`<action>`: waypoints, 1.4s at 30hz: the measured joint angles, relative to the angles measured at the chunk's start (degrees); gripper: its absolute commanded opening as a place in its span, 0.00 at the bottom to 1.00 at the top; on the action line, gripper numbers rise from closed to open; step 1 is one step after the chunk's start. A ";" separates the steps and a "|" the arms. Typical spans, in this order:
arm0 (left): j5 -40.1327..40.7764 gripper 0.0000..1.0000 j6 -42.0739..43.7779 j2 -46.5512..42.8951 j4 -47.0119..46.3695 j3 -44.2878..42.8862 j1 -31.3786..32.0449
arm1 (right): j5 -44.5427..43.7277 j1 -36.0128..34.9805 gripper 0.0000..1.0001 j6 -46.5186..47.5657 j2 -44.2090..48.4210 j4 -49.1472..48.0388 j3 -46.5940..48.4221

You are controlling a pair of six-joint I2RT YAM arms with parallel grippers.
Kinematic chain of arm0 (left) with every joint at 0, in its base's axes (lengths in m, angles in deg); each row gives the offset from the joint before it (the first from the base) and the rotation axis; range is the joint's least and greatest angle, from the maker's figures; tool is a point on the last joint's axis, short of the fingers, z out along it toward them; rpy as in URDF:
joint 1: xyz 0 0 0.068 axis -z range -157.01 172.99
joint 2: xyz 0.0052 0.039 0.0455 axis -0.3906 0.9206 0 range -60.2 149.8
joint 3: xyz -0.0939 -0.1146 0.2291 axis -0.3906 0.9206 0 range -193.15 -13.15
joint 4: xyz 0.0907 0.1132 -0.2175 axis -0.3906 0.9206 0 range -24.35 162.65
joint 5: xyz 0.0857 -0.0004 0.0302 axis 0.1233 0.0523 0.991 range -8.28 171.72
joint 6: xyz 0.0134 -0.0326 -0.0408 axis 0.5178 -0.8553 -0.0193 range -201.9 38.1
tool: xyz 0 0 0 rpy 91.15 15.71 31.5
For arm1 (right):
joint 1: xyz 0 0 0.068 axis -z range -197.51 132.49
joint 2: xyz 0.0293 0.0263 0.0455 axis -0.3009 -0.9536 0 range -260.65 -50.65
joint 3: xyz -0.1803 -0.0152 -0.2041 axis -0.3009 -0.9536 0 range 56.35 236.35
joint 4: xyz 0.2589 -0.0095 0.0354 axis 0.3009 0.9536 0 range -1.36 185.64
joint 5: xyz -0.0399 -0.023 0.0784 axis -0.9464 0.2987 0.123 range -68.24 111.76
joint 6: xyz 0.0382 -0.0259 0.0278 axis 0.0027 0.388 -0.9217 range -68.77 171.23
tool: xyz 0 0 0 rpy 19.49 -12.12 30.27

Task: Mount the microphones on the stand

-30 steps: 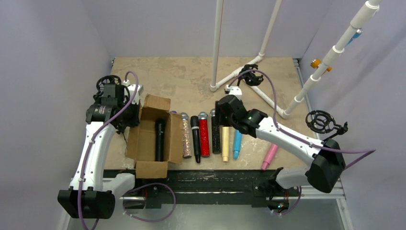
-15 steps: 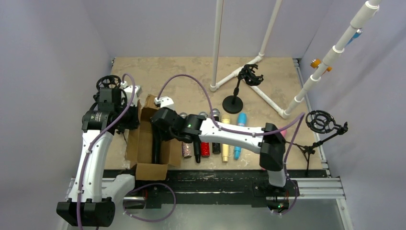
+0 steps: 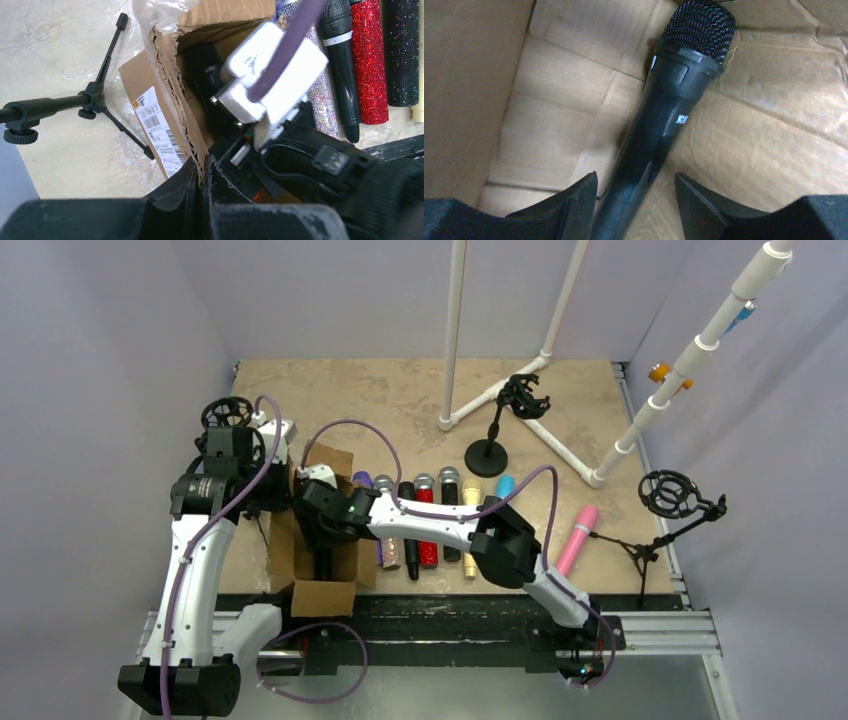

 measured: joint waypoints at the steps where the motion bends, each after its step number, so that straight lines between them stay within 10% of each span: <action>1: -0.02 0.00 -0.04 0.02 0.00 0.02 0.00 | 0.02 0.00 0.62 -0.02 -0.96 0.07 0.68; 17: 2.54 0.00 0.48 1.60 -3.78 1.29 -0.87 | 2.95 1.55 0.56 -0.74 -7.96 0.31 7.96; 23: -1.07 0.00 0.57 2.84 -4.68 1.57 0.07 | 5.49 2.49 0.27 -1.33 -6.36 -8.50 1.40; 30: -0.90 0.00 0.59 3.08 -4.90 1.73 0.44 | 8.39 4.74 0.01 -3.96 1.64 -19.17 -12.59; 42: 6.25 0.00 1.57 4.17 -3.89 -1.60 0.39 | 9.99 10.10 0.00 -2.12 20.24 -21.81 -16.59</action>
